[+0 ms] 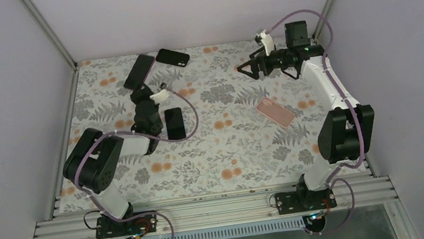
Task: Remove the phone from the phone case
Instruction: Place the phone at the center of the board.
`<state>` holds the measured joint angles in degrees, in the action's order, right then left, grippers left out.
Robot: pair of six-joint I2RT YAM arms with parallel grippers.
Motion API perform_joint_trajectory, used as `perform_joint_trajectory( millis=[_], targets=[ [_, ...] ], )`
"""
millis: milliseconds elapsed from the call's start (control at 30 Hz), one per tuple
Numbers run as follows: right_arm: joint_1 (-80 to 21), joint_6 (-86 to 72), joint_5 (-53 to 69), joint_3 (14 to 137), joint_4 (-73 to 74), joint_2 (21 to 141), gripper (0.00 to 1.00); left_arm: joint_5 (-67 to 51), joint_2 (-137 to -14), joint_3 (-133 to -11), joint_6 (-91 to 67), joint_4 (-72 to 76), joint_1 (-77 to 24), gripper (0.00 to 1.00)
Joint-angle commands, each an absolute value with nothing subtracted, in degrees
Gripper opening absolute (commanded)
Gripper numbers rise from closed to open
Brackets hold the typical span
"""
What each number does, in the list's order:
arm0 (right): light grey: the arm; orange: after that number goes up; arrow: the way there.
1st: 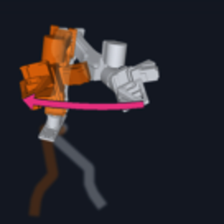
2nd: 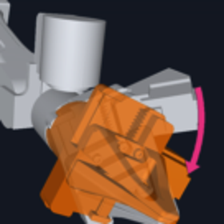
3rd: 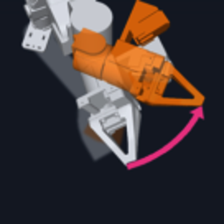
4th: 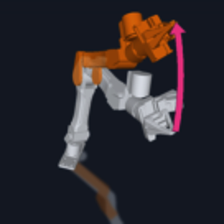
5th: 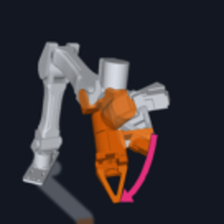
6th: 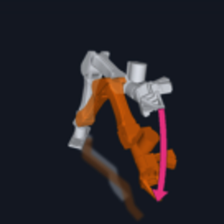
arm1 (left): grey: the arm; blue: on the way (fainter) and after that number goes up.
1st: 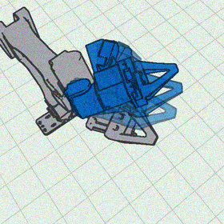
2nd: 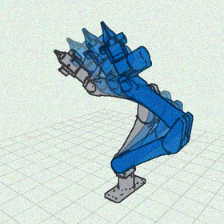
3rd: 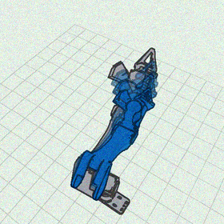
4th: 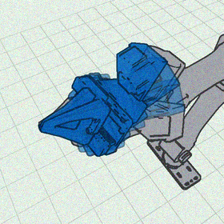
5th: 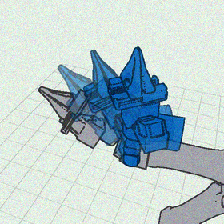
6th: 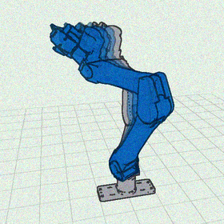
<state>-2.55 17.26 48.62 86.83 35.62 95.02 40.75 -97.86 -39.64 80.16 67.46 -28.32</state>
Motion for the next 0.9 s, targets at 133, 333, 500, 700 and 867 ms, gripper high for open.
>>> perform_joint_trajectory(
  millis=[133, 333, 500, 700, 867],
  targets=[
    [-2.4, 28.9, 49.9, 81.9, 47.5, 94.2, 1.0, 42.1, -104.1, -33.7, 81.5, 74.9, -21.4, 0.02],
    [-1.8, 28.2, 48.5, 77.6, 44.6, 91.3, 1.0, 41.1, -112.2, -31.5, 87.9, 82.5, -20.6, 0.02],
    [-1.6, 28.1, 48.3, 78.9, 45.6, 91.1, 1.0, 40.8, -117.2, -30.9, 92.7, 87.0, -20.5, 0.02],
    [-1.5, 28.5, 48.3, 79.3, 46.1, 91.1, 1.0, 39.4, -117.3, -30.9, 88.1, 72.9, -20.7, 0.17],
    [-1.4, 27.5, 47.3, 78.6, 44.4, 90.4, 1.0, 39.6, -118.3, -30.8, 87.7, 65.9, -20.6, 0.28]
  ],
)
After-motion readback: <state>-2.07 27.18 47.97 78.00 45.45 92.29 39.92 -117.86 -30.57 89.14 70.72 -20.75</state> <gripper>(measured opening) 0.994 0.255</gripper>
